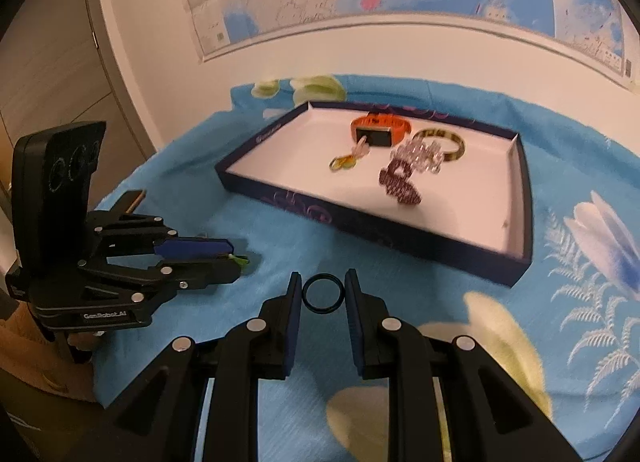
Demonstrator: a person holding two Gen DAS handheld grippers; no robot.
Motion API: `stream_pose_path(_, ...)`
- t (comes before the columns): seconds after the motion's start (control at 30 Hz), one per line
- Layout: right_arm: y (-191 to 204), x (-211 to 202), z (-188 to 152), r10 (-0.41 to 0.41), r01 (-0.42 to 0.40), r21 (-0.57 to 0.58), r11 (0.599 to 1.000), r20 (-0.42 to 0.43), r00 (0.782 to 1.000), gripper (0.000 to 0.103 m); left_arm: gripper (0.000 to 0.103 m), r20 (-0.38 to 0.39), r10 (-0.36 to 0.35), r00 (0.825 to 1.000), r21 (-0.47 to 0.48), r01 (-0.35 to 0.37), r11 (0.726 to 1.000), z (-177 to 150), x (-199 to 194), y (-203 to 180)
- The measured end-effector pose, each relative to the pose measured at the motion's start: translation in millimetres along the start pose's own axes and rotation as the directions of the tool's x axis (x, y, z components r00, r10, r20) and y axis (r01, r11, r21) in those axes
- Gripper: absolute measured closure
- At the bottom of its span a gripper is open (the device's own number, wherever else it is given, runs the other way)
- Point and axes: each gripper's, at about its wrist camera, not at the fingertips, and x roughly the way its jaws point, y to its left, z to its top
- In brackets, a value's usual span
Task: Organize jewelry
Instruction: 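Carry the green-stone ring into the box with the left tool while the right tool carries the black ring there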
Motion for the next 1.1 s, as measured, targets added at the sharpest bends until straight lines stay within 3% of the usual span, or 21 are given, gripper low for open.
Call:
stream_pose_path(0.47,-22.8,4.1,48.8,-0.067,0.068,-0.009,0.998,0.08,0.995,0.083,0.08,0.115,0.039,0.993,0.025,-0.043,0.999,52.2,-7.1,12.2)
stream_pose_path(1.1,-40.7,47.5,65.9,-0.082,0.081,0.027,0.996,0.019,0.996,0.083,0.08,0.055,0.079,0.995,-0.02,-0.078,0.997,73.2,41.4,37.7)
